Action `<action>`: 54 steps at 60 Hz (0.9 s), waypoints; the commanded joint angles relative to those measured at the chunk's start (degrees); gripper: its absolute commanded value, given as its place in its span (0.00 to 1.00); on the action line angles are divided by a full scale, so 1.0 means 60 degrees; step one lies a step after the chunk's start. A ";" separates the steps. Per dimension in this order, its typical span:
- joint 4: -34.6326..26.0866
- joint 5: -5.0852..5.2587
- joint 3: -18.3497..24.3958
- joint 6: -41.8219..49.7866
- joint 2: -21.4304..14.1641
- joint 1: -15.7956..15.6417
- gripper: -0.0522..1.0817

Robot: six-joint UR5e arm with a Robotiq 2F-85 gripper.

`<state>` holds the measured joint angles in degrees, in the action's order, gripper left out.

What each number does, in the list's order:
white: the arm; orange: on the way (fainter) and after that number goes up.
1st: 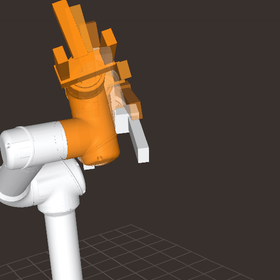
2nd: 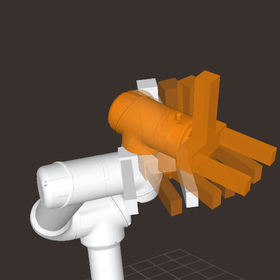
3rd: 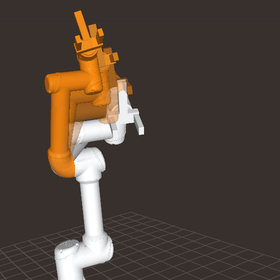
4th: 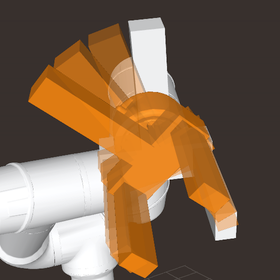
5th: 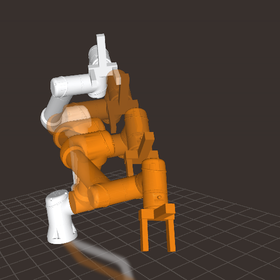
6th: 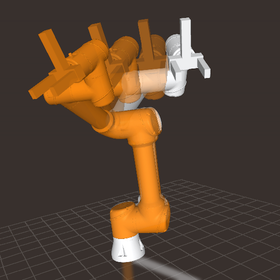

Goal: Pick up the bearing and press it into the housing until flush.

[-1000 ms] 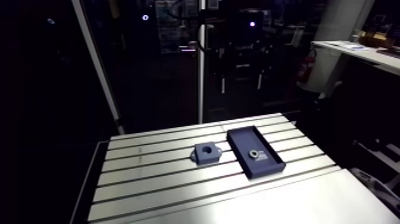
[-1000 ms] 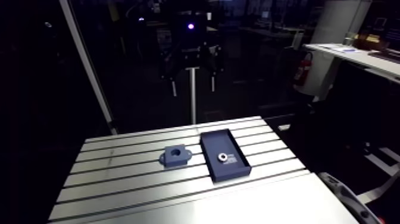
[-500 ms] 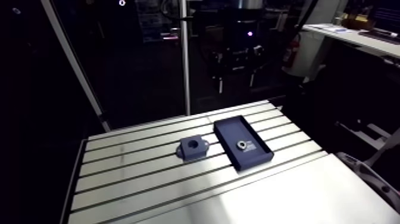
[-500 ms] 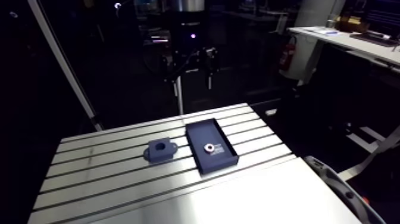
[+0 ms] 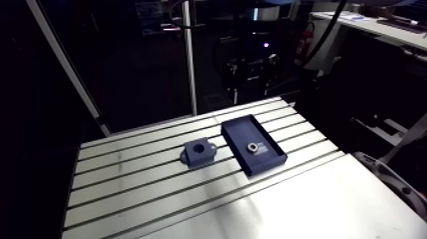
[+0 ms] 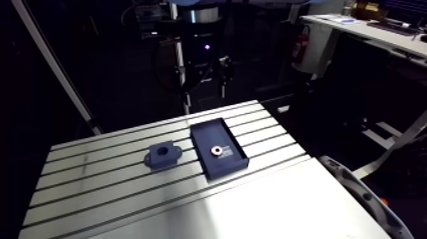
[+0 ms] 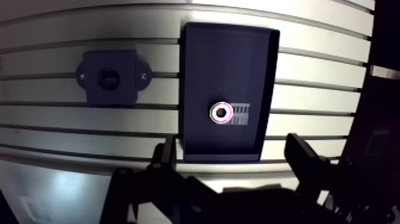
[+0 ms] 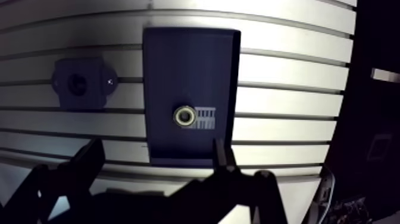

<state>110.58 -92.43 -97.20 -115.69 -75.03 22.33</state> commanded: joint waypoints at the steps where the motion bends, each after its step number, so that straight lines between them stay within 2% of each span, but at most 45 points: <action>1: 0.0238 -0.0057 -0.0267 -0.0016 0.0077 0.0025 0.06; 15: 0.0294 -0.0044 -0.0468 -0.0075 0.0173 0.0112 0.06; 26: 0.1271 -0.0098 -0.0821 -0.0147 0.0350 0.0217 0.07; 54: 0.1476 -0.0042 -0.1468 -0.0221 0.0529 0.0630 0.08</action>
<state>118.66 -92.72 -104.33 -116.82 -72.66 25.20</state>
